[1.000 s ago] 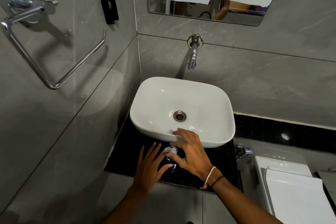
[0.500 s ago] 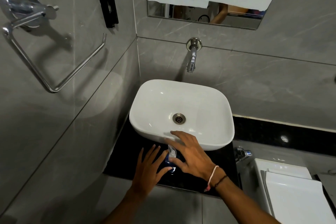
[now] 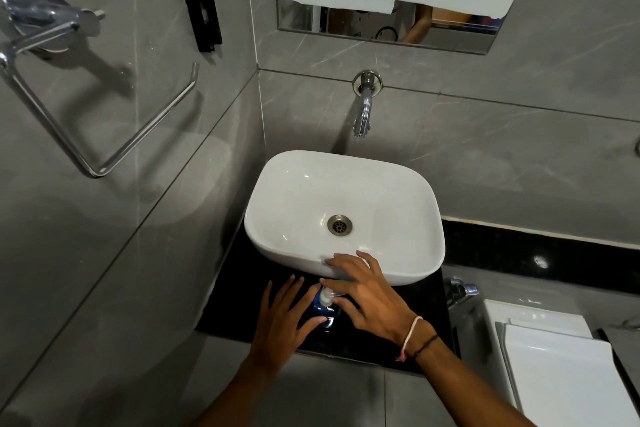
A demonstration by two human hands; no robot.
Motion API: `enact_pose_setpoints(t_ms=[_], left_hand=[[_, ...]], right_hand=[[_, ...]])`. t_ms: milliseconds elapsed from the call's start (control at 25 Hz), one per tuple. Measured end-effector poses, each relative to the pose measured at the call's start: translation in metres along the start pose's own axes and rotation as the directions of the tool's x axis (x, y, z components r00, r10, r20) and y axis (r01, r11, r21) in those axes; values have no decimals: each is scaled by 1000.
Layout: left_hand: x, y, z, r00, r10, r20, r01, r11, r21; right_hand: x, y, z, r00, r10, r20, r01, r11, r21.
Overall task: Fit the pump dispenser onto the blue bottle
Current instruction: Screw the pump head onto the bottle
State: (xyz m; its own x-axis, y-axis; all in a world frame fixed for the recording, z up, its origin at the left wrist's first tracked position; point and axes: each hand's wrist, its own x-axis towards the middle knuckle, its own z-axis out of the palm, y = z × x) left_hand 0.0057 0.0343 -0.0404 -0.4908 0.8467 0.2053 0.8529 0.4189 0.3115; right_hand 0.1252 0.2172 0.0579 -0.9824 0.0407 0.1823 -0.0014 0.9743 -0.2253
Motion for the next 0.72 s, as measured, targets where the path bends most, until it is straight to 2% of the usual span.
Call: enact_pose_setpoints(t_ms=[240, 400, 520, 640, 720], left_hand=[[-2, -1, 0, 1000, 16, 0, -16, 1000, -8], [0, -2, -3, 999, 33, 2, -33, 999, -13], [2, -1, -5, 1000, 19, 17, -18, 1000, -19], [4, 0, -8, 999, 25, 23, -24, 1000, -19], [4, -1, -9, 999, 31, 26, -30, 999, -24]], right_hand=[[12, -12, 2, 1000, 19, -13, -20, 998, -51], [19, -4, -11, 990, -22, 140, 27, 999, -35], [20, 6, -19, 981, -25, 192, 28, 1000, -12], [27, 0, -21, 984, 15, 177, -24, 998, 51], [30, -4, -21, 989, 46, 141, -51, 998, 32]])
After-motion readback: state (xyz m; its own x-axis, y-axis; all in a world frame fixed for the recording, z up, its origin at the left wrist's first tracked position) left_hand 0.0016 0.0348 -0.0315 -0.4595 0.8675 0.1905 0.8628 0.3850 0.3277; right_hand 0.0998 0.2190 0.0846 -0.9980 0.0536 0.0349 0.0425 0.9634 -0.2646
